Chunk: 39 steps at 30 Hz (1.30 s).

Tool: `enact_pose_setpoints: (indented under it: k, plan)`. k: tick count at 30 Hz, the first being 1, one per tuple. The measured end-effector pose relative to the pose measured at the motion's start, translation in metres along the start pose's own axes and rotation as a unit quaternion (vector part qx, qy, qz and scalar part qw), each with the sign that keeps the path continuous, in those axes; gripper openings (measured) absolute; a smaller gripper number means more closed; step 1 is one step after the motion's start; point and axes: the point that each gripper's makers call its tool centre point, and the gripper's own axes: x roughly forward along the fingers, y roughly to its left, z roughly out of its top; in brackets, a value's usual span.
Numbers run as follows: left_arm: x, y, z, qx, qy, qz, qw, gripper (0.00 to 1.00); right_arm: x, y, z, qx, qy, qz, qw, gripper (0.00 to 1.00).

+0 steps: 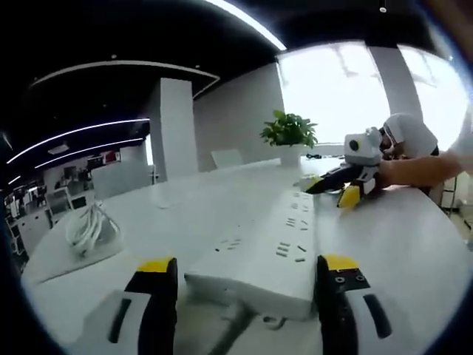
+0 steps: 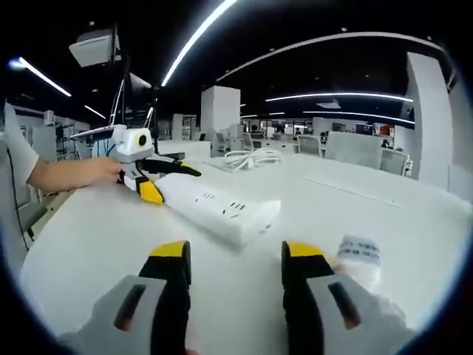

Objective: Straighten the power strip on the desk, plug the charger into it

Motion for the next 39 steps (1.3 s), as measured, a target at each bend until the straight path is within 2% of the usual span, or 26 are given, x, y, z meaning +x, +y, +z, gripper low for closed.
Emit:
enact_pose_setpoints:
  k: [6, 12, 15, 20, 28, 36, 39]
  plan:
    - [0.003, 0.000, -0.002, -0.016, 0.006, -0.016, 0.9997, 0.79, -0.002, -0.001, 0.005, 0.019, -0.014, 0.004, 0.9997, 0.48]
    - [0.003, -0.001, -0.002, -0.019, 0.005, -0.020, 0.9996, 0.79, 0.003, 0.008, 0.000, -0.020, 0.005, 0.011, 0.9997, 0.49]
    - [0.003, -0.002, -0.002, -0.020, 0.005, -0.021, 0.9996, 0.79, 0.004, 0.009, -0.001, -0.026, 0.009, 0.013, 0.9995, 0.49]
    - [0.006, -0.002, -0.003, -0.024, 0.008, -0.038, 0.9989, 0.77, 0.004, 0.006, -0.003, -0.016, 0.014, 0.012, 0.9997, 0.49]
    - [0.006, -0.004, -0.003, -0.030, 0.007, -0.045, 0.9985, 0.77, 0.005, 0.005, -0.003, -0.011, 0.014, 0.014, 0.9998, 0.49]
    - [0.006, -0.005, -0.002, -0.032, 0.004, -0.062, 0.9975, 0.77, 0.008, 0.001, -0.002, -0.015, 0.013, 0.006, 0.9998, 0.49]
    - [0.005, -0.006, -0.001, -0.032, 0.003, -0.062, 0.9976, 0.77, 0.011, -0.005, -0.001, -0.026, 0.013, -0.013, 0.9995, 0.47]
